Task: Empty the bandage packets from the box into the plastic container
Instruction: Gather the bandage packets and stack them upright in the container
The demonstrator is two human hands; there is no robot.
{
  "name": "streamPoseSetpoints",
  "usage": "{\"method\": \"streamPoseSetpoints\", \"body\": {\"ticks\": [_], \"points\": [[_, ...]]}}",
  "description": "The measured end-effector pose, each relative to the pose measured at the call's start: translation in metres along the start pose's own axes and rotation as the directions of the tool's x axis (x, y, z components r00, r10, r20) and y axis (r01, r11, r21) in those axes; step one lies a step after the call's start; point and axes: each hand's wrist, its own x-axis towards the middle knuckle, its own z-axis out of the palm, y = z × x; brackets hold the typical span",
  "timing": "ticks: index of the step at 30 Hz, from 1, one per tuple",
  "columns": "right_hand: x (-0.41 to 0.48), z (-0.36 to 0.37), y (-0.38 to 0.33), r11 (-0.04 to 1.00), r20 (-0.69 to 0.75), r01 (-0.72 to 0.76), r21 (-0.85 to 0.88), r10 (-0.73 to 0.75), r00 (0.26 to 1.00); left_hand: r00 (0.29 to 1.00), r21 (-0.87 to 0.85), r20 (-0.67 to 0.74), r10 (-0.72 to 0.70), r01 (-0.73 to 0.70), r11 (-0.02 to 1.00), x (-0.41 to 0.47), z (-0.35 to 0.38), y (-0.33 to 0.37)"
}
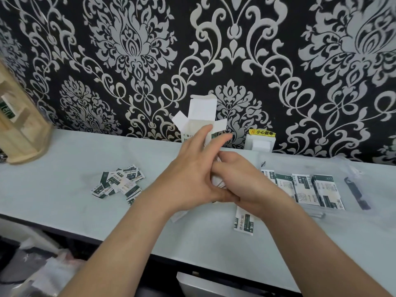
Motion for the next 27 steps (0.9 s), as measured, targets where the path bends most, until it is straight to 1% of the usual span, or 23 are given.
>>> {"method": "streamPoseSetpoints", "body": {"ticks": [2,4,6,9,11,12,14,17,19,21,23,24,25,26,27], "points": [[-0.003,-0.003,-0.002,0.997,-0.014,0.034,-0.063,-0.035,0.999,0.998,0.047,-0.051,0.045,-0.043,0.998,0.003,0.004,0.001],[-0.006,-0.01,-0.005,0.997,-0.027,0.06,-0.053,-0.062,0.998,0.991,0.094,-0.103,0.09,-0.08,0.992,0.006,0.007,0.002],[-0.009,-0.017,-0.008,0.997,-0.043,0.068,-0.03,-0.069,0.997,0.983,0.1,-0.142,0.118,-0.105,0.989,0.009,0.009,0.006],[-0.012,-0.023,-0.009,0.997,-0.075,0.074,-0.003,-0.074,0.994,0.977,0.097,-0.126,0.17,-0.158,0.983,0.013,0.011,0.016],[-0.013,-0.029,-0.01,0.995,-0.074,0.067,0.08,-0.061,0.995,0.98,0.086,-0.095,0.177,-0.169,0.982,0.015,0.01,0.022],[-0.014,-0.035,-0.012,0.99,-0.057,0.06,0.127,-0.053,0.997,0.981,0.061,-0.083,0.176,-0.171,0.983,0.017,0.009,0.025],[-0.017,-0.044,-0.015,0.983,-0.008,0.045,0.18,-0.045,0.999,0.983,-0.049,-0.082,0.163,-0.167,0.985,0.02,0.006,0.029],[-0.022,-0.057,-0.017,0.981,0.046,0.027,0.193,-0.037,0.998,0.995,-0.281,-0.06,0.08,-0.094,0.955,0.024,-0.001,0.026],[-0.024,-0.063,-0.017,0.981,0.097,-0.012,0.191,-0.007,0.995,0.999,-0.384,-0.037,0.039,-0.05,0.922,0.026,-0.006,0.021],[-0.026,-0.066,-0.017,0.977,0.146,-0.04,0.209,0.009,0.989,0.997,-0.448,-0.082,-0.013,-0.025,0.894,0.028,-0.007,0.018],[-0.027,-0.066,-0.017,0.974,0.126,-0.049,0.221,0.021,0.992,0.988,-0.454,-0.143,-0.059,-0.013,0.891,0.032,-0.005,0.016],[-0.027,-0.066,-0.017,0.979,0.073,-0.034,0.202,0.02,0.997,0.983,-0.457,-0.165,-0.08,-0.004,0.889,0.033,-0.003,0.016],[-0.026,-0.066,-0.017,0.991,-0.006,0.005,0.137,-0.005,1.0,0.975,-0.47,-0.195,-0.106,0.002,0.883,0.035,0.0,0.016],[-0.026,-0.067,-0.017,0.998,-0.102,0.061,0.008,-0.06,0.993,0.961,-0.487,-0.238,-0.139,0.006,0.873,0.037,0.002,0.015],[-0.025,-0.067,-0.016,0.977,-0.194,0.111,-0.18,-0.146,0.97,0.94,-0.508,-0.291,-0.177,0.004,0.861,0.039,0.005,0.015]]}}
